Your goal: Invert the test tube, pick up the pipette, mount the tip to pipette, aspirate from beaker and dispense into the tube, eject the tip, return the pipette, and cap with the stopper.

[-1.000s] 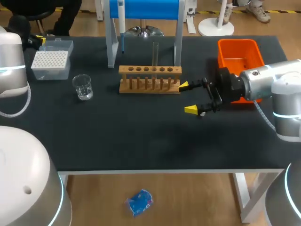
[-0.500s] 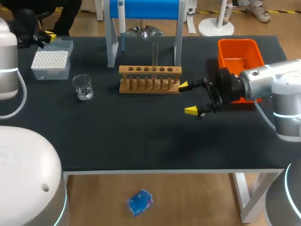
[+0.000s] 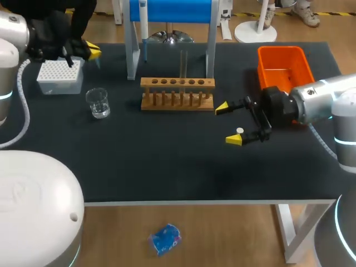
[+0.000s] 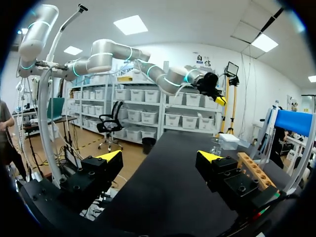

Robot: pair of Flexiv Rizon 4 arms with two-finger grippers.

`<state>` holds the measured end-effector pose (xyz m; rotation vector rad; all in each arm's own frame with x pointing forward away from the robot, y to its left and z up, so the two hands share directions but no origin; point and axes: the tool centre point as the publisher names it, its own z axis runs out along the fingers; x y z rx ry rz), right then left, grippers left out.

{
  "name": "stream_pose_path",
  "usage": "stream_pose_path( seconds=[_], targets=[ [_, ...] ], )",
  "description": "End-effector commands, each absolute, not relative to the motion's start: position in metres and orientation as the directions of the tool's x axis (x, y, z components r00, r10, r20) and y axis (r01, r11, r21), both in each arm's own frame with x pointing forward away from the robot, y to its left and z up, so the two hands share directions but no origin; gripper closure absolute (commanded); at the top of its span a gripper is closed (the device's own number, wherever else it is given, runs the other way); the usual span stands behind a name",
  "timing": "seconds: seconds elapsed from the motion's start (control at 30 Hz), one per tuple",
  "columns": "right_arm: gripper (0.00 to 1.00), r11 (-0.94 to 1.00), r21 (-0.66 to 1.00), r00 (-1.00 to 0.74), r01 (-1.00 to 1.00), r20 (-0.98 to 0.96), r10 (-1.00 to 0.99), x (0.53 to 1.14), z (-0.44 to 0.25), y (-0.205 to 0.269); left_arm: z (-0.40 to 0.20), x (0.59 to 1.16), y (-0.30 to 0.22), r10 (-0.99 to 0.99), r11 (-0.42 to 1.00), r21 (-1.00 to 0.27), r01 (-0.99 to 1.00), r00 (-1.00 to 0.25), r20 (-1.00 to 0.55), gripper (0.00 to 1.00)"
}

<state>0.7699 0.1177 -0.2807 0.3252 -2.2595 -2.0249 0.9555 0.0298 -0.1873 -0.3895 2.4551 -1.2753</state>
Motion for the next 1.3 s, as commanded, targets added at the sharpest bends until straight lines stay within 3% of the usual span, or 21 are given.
stream_pose_path(
  seconds=[0.03, 0.37, 0.63, 1.3],
  targets=[
    [0.00, 0.095, 0.990, -0.975, -0.100, -0.079, -0.208, 0.769, -0.286, 0.123, -0.177, 0.913, 0.006, -0.341, 0.566, -0.822, -0.068, -0.927, -0.158, 1.00],
    [0.00, 0.071, 0.993, -0.971, -0.099, -0.081, -0.224, 0.797, -0.284, 0.144, -0.201, 0.857, -0.052, -0.203, 0.594, -0.804, -0.013, -0.970, -0.134, 1.00],
    [0.00, 0.033, 0.996, -0.977, -0.082, -0.074, -0.202, 0.804, -0.282, 0.156, -0.206, 0.849, -0.079, -0.162, 0.584, -0.811, 0.023, -0.976, -0.145, 1.00],
    [0.00, 0.032, 0.997, -0.976, -0.075, -0.067, -0.209, 0.812, -0.285, 0.161, -0.216, 0.853, -0.093, -0.142, 0.609, -0.793, 0.014, -0.982, -0.126, 1.00]
  ],
)
